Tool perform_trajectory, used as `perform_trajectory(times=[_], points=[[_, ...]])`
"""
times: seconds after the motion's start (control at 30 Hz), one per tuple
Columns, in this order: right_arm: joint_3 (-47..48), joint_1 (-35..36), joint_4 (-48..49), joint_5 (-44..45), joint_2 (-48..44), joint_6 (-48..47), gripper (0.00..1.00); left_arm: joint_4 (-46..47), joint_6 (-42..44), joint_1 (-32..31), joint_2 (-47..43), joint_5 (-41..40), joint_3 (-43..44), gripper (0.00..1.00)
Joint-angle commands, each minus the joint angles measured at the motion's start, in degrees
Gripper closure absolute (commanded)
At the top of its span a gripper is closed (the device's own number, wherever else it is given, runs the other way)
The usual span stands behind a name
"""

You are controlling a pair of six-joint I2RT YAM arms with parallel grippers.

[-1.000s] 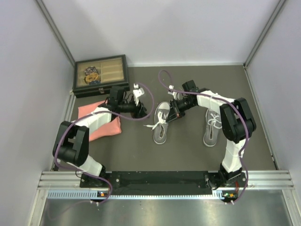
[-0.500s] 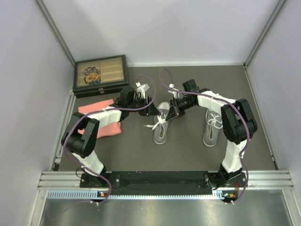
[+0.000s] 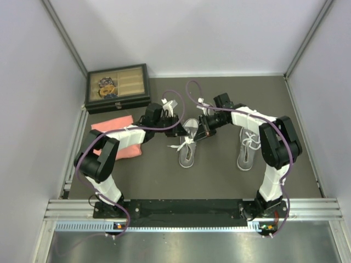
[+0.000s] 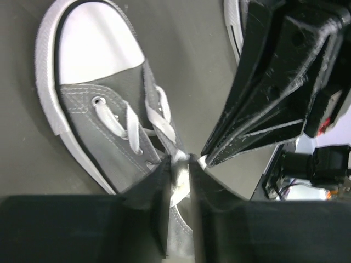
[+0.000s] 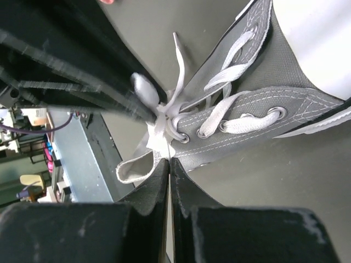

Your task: Tie the shoes

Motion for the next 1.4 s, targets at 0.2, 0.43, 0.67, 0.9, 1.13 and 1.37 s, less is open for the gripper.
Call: perform_trajectory(times=[0.2,0.43,0.67,0.9,1.13,1.37], points=[[-3.4,-1.7,1.4,1.7,-5.3,-1.8,1.00,-1.1,2.6,1.1,-2.4,-4.5,-1.4,1.00],[-5.4,-2.6,1.3,2.5,-6.7,-3.2,1.00,-2.9,5.1,2.7,-3.8,-5.9,-2.1,1.00],[-6.9,-3.5,1.1,3.6,-7.4,-4.1,1.00,-4.6,7.4,4.0,-4.4,-6.5,-1.9,1.00],[-7.4,-4.5,1.0,4.9,-7.7,-4.9,1.00,-5.3,6.8,4.8,-3.7,-6.8,-2.1,1.00],[-7.5,-5.0,0.5,5.7,-7.3,-5.2,1.00,-5.5,6.8,5.1,-3.1,-6.1,-2.2,1.00],[-5.1,-4.1,-0.5,1.8,-5.4,-6.0,1.00,-4.2,8.5,4.5,-2.6,-1.7,-1.8,1.00]])
